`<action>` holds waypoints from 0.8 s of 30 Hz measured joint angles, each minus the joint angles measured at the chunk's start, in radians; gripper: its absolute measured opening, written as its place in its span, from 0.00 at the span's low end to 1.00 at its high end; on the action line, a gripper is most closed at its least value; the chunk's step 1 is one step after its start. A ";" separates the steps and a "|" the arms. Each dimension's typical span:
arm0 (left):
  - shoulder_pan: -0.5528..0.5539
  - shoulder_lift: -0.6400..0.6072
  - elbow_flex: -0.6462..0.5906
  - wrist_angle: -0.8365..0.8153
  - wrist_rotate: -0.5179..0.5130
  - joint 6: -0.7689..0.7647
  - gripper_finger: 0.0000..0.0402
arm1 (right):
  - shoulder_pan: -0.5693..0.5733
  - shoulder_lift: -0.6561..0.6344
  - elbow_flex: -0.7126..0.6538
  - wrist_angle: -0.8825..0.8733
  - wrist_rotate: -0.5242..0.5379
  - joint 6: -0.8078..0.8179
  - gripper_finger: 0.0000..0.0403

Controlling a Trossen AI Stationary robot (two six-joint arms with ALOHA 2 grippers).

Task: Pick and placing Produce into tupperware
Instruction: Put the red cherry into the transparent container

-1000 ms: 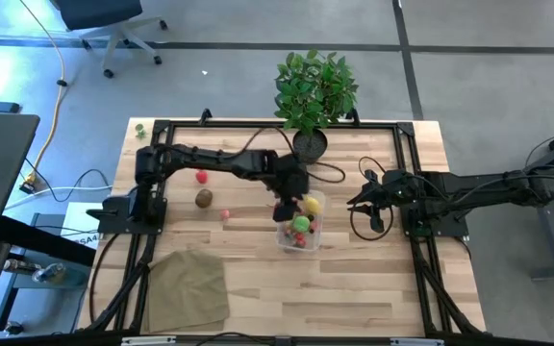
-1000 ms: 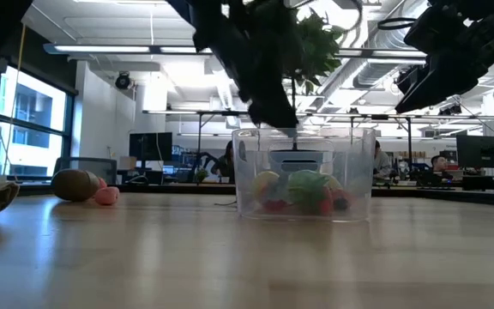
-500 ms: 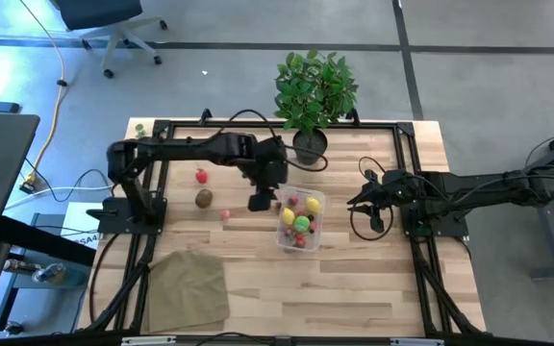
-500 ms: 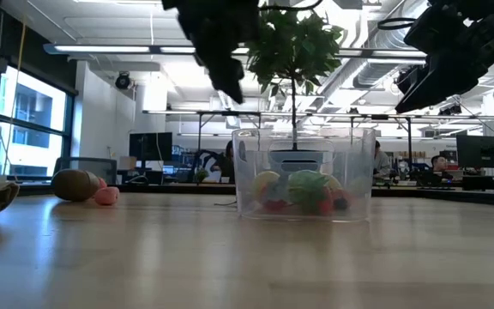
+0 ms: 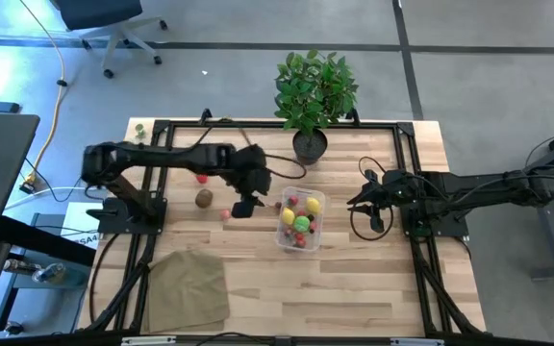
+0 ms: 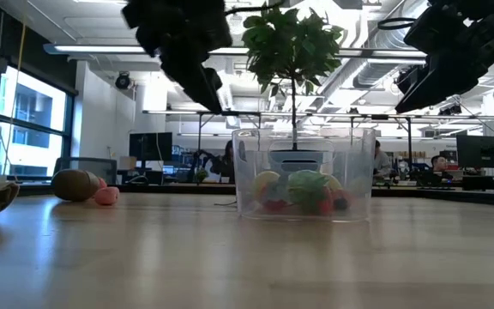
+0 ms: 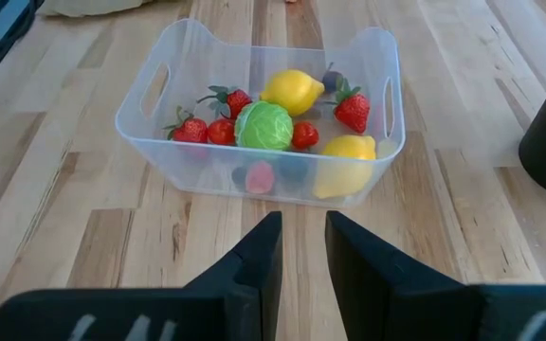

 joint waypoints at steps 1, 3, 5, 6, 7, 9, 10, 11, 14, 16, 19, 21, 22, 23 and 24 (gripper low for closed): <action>0.000 -0.024 -0.044 0.058 -0.005 -0.005 0.40 | 0.000 0.000 0.000 0.000 0.000 0.000 0.18; 0.000 -0.065 -0.132 0.157 -0.020 -0.017 0.40 | 0.000 0.000 0.000 0.000 0.000 0.000 0.18; 0.000 -0.089 -0.201 0.245 -0.025 -0.024 0.40 | 0.000 0.000 0.000 0.000 0.000 0.000 0.18; 0.000 -0.096 -0.230 0.279 -0.026 -0.024 0.40 | 0.000 0.000 0.000 0.000 0.000 0.000 0.18; 0.000 -0.101 -0.255 0.306 -0.027 -0.025 0.40 | 0.000 0.000 0.000 0.000 0.000 0.000 0.18; 0.000 -0.101 -0.295 0.338 -0.037 -0.025 0.40 | 0.000 0.000 0.000 0.000 0.000 0.000 0.18; 0.000 -0.100 -0.312 0.347 -0.047 -0.026 0.40 | 0.000 0.000 0.000 0.000 0.000 0.000 0.18; 0.000 -0.094 -0.323 0.374 -0.063 -0.026 0.40 | 0.000 0.000 0.000 0.000 0.000 0.000 0.18; 0.000 -0.072 -0.349 0.463 -0.110 -0.051 0.40 | 0.000 0.000 0.000 0.000 0.000 0.000 0.18; 0.000 -0.051 -0.351 0.490 -0.141 -0.071 0.40 | 0.000 0.000 0.000 0.000 0.000 0.000 0.18; 0.000 -0.013 -0.351 0.517 -0.151 -0.092 0.40 | 0.000 0.000 0.000 0.000 0.000 0.000 0.18; 0.000 0.015 -0.351 0.523 -0.150 -0.116 0.40 | 0.000 0.000 0.000 0.000 0.000 0.000 0.18; 0.000 0.031 -0.351 0.526 -0.149 -0.126 0.40 | 0.000 0.000 0.000 0.000 0.000 0.000 0.18; -0.001 0.049 -0.351 0.530 -0.147 -0.133 0.40 | 0.000 0.000 0.000 0.000 0.000 0.000 0.18; -0.001 0.067 -0.351 0.536 -0.139 -0.137 0.40 | 0.000 0.000 0.000 0.000 0.000 0.000 0.18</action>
